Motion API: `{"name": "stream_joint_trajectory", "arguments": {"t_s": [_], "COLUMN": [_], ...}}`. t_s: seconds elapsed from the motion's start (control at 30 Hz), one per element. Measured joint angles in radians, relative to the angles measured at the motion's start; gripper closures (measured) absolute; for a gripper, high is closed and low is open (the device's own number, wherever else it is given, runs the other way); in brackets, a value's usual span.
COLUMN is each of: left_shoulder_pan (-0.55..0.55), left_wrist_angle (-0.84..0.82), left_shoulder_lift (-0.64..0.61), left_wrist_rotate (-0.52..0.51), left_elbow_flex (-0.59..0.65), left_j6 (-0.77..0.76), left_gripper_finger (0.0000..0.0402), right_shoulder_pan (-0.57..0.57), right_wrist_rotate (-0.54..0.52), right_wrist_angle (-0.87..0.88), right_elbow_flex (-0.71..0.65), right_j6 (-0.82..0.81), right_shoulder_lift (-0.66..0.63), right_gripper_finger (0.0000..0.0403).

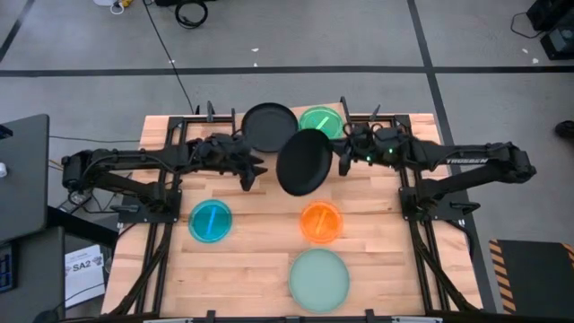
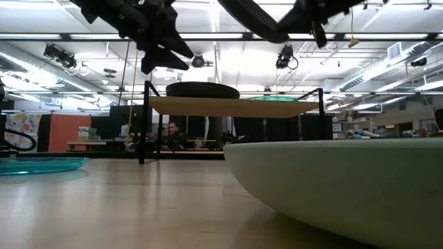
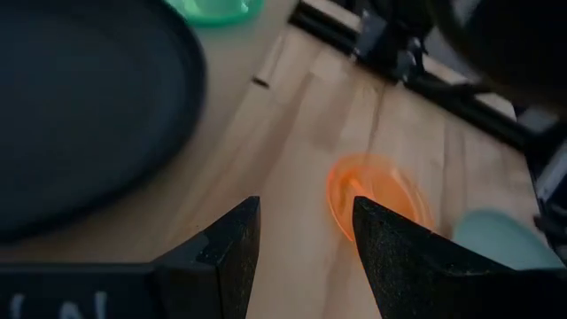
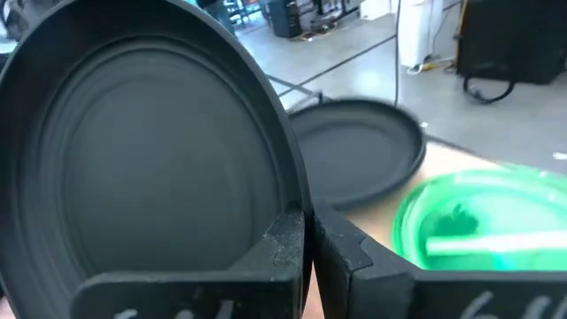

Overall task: Place and stack plates onto a shelf
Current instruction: Stack the black plate on top of the black plate on the shelf

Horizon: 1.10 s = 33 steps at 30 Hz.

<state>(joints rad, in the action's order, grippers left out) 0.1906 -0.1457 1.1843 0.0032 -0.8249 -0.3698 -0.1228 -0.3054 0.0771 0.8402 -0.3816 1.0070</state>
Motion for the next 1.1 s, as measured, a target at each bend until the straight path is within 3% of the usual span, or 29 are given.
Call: {"name": "stream_joint_trajectory", "arguments": {"t_s": [0.43, 0.67, 1.1], "left_shoulder_pan": [-0.239, -0.356, -0.453], "left_wrist_angle": [-0.026, -0.025, -0.023], "left_shoulder_lift": [0.0, 0.0, 0.0], "left_wrist_rotate": [-0.028, -0.154, -0.239], "left_elbow_flex": [0.0, 0.0, 0.0], "left_j6": [0.079, 0.075, 0.067], "left_gripper_finger": [0.0214, 0.0214, 0.0214], "right_shoulder_pan": [-0.149, -0.262, -0.423], "right_wrist_rotate": [0.019, 0.158, 0.333], "right_wrist_angle": [0.267, 0.328, 0.538], "right_elbow_flex": [0.426, 0.637, 0.974], "right_j6": [0.126, 0.157, 0.147], "right_shoulder_lift": [0.295, 0.49, 0.79], "right_gripper_finger": [0.0386, 0.0386, 0.0386]}}
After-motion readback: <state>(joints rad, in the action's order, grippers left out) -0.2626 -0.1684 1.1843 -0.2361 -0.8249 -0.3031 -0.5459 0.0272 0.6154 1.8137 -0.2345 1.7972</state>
